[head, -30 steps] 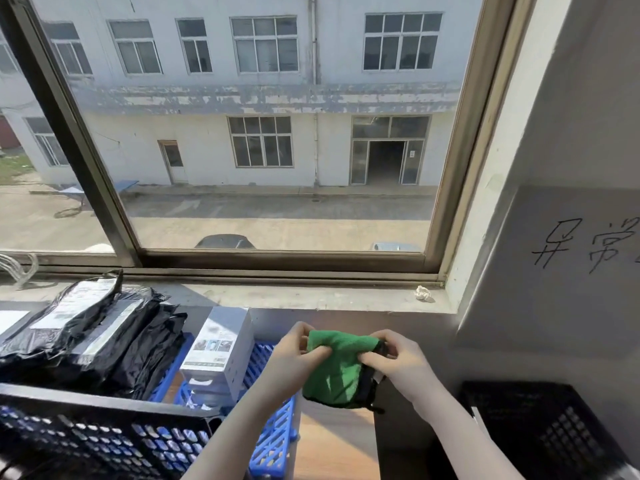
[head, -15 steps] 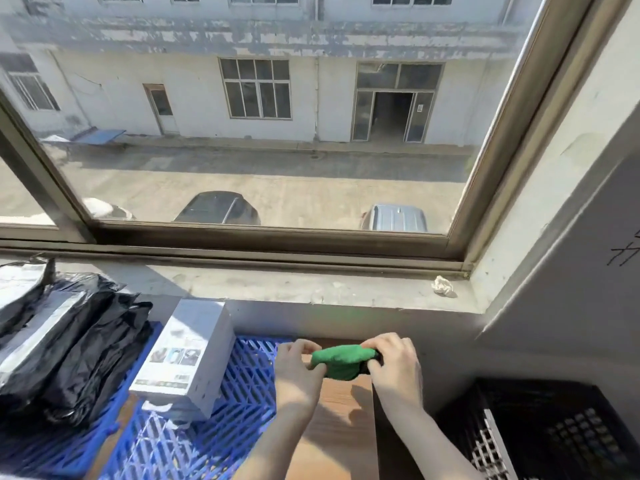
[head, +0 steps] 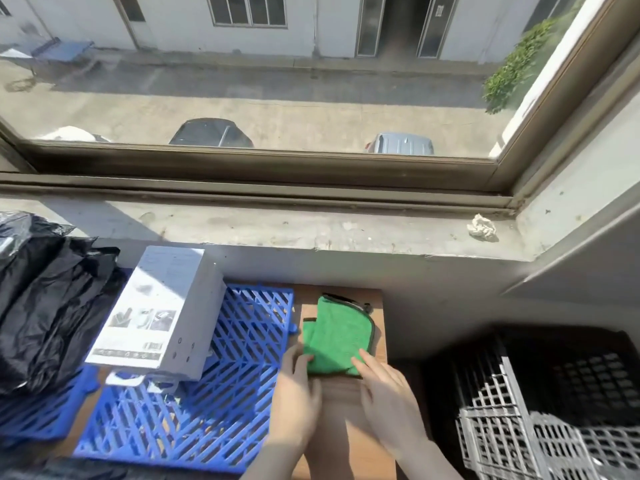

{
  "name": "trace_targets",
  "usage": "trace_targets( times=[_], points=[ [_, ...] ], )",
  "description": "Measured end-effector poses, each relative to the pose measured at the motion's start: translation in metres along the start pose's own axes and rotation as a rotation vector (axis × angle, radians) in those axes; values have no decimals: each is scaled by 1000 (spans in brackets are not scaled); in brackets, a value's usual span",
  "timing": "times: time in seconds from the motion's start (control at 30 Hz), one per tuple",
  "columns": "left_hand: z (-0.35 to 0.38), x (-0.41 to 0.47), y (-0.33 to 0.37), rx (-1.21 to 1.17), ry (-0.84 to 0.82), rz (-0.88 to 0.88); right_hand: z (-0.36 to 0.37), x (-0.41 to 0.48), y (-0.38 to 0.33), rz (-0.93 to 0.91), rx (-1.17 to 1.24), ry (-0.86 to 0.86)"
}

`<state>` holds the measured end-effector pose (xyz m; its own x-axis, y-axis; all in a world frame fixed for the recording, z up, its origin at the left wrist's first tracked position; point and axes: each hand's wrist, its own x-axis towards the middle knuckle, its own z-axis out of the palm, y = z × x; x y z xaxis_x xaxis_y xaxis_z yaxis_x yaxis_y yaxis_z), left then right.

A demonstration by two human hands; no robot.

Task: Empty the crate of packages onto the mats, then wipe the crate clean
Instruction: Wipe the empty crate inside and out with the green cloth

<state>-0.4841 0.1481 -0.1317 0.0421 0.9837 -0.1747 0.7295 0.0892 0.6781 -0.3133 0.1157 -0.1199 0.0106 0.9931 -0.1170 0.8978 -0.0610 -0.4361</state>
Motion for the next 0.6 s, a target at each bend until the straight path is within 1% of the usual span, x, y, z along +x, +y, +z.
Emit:
trace_targets(
  times=[0.07,0.1,0.17,0.2,0.27,0.37,0.43,0.5,0.57,0.6],
  points=[
    [0,2,5,34,73,76,-5,8,0,19,-61,91],
    [0,4,8,76,86,119,-10,13,-3,40,-74,104],
    [1,9,10,212,48,234,-13,23,-8,32,-109,71],
    [2,11,11,283,-16,267,-12,27,-11,8,-142,23],
    [5,10,13,396,-108,248,-3,29,-14,-25,-206,-68],
    [11,10,7,503,-120,237,11,28,-13,39,-202,-156],
    [13,13,2,549,-121,271,14,28,-10,54,-217,-183],
    [8,17,1,556,-155,275,10,33,-8,0,-242,-177],
    [2,16,2,553,-163,275,2,34,-8,-12,-234,-198],
    [-1,14,2,549,-152,272,-4,33,-10,-6,-228,-180]
  ],
)
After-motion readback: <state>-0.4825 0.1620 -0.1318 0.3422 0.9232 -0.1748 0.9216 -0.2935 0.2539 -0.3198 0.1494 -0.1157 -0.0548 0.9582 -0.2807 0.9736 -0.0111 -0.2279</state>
